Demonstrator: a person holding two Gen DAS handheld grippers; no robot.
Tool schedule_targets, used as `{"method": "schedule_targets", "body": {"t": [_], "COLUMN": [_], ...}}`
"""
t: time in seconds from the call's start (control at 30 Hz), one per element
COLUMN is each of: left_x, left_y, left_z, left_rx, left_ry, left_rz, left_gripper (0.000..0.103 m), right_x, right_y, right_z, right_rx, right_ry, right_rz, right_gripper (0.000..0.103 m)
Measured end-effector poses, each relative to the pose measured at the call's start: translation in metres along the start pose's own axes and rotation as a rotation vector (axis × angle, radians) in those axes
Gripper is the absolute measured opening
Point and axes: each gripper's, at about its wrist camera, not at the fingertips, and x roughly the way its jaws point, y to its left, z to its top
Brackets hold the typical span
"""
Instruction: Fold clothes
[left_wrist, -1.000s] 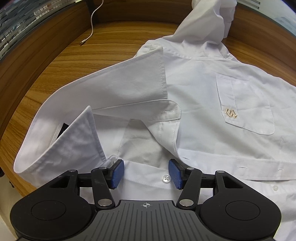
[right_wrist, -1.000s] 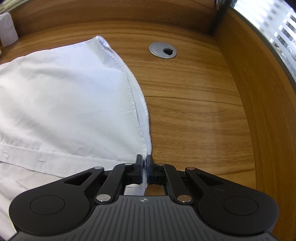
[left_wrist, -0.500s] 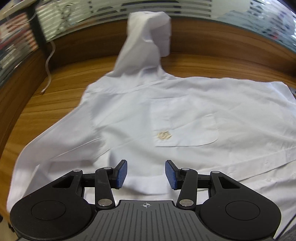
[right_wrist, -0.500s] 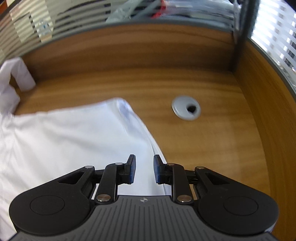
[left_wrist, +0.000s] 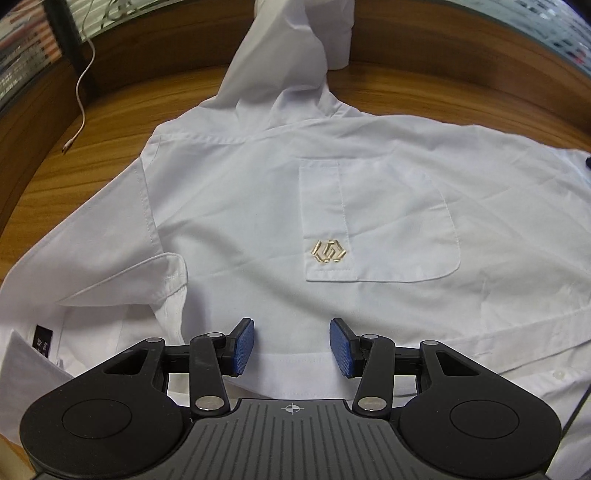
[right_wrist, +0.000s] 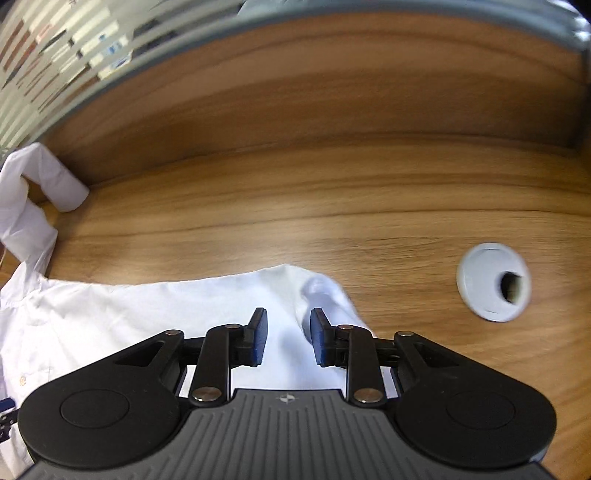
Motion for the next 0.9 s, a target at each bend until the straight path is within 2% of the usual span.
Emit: {"method": "schedule_targets", "body": {"t": [0.1, 0.17, 0.33, 0.43, 0.57, 0.7, 0.9], "left_x": [0.001, 0.003, 0.005, 0.006, -0.005, -0.023, -0.045], "left_y": [0.001, 0.002, 0.005, 0.006, 0.007, 0.015, 0.032], "left_z": [0.002, 0.004, 0.005, 0.007, 0.009, 0.008, -0.011], "left_rx": [0.002, -0.003, -0.025, -0.041, -0.051, -0.068, -0.070], "left_ry": [0.002, 0.002, -0.003, -0.002, -0.050, -0.105, -0.118], "left_rz": [-0.002, -0.003, -0.007, -0.006, -0.001, -0.002, 0.010], "left_gripper": [0.050, 0.050, 0.051, 0.050, 0.050, 0.051, 0.051], "right_x": [0.012, 0.013, -0.003, -0.015, -0.042, -0.077, -0.122], "right_y": [-0.001, -0.003, -0.010, -0.010, -0.001, 0.001, 0.001], "right_z": [0.005, 0.008, 0.018, 0.020, 0.007, -0.015, -0.077], "right_rx": [0.001, 0.009, 0.007, -0.038, -0.100, -0.107, -0.128], "right_ry": [0.013, -0.020, -0.123, -0.134, -0.121, -0.109, -0.056], "right_rz": [-0.006, -0.036, -0.178, -0.223, -0.230, -0.214, -0.190], "right_gripper": [0.029, 0.026, 0.025, 0.025, 0.025, 0.028, 0.030]}}
